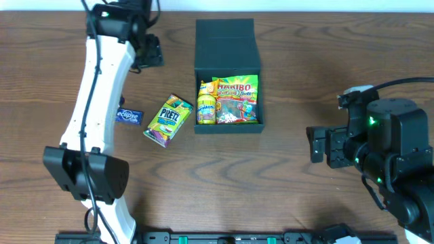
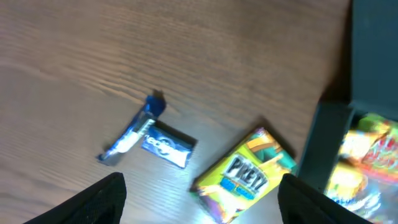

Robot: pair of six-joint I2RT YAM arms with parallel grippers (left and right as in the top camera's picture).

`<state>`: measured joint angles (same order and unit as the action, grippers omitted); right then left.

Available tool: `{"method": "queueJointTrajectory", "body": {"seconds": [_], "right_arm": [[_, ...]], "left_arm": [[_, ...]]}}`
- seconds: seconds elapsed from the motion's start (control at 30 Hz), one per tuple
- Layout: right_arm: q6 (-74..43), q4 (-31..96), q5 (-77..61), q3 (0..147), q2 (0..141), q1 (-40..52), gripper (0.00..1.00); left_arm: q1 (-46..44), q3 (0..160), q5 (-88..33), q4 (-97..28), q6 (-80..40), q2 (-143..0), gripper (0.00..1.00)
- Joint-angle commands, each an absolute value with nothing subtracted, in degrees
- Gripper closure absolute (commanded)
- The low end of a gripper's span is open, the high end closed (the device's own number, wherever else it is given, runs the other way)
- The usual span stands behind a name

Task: Pack container
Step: 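Move the left gripper to the Pretz box and grasp it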

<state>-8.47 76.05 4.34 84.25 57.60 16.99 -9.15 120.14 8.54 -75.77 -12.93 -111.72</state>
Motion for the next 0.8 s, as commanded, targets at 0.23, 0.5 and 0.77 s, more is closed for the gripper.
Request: {"method": "queueJointTrajectory", "body": {"seconds": [0.23,0.5,0.77], "right_arm": [[-7.6,76.1,4.7,84.2,57.4,16.5,0.01],[-7.6,76.1,4.7,84.2,57.4,16.5,0.01],[-7.6,76.1,4.7,84.2,57.4,16.5,0.01]], "left_arm": [[-8.2,109.4,-4.7,-73.3,16.2,-112.1,0.16],[-8.2,94.8,-7.6,-65.6,16.3,-112.1,0.02],[-8.3,85.3,-11.6,-59.7,18.7,-112.1,0.05]]}}
